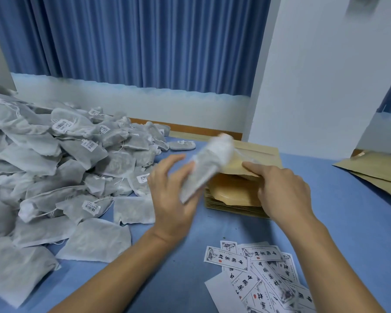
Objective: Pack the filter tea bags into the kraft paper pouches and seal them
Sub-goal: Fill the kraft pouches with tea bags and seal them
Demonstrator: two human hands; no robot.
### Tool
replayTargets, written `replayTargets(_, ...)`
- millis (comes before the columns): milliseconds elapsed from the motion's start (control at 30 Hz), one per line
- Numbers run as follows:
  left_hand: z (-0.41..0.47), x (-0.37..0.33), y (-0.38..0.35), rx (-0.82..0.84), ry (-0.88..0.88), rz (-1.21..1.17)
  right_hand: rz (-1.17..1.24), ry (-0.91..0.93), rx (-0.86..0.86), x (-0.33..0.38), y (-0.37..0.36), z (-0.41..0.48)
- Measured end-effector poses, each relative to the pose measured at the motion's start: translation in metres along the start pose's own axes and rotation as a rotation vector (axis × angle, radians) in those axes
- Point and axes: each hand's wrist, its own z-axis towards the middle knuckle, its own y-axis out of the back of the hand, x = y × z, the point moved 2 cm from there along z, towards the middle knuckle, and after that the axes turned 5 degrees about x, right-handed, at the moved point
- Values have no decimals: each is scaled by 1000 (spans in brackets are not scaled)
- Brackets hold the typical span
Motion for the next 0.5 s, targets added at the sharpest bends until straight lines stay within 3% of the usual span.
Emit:
replayTargets(100,-2,-35,-1,133,-366,116,-1,15,80,-3,4,0)
replayTargets(200,-8,-52,-14,327,-477,233,32,77,120,-3,6,-3)
replayTargets(400,-1,-58,-50,787,-124,591,157,68,27,-9,6,2)
replayTargets(500,18,-60,-81,983,83,561,135,116,-2,-5,8,0)
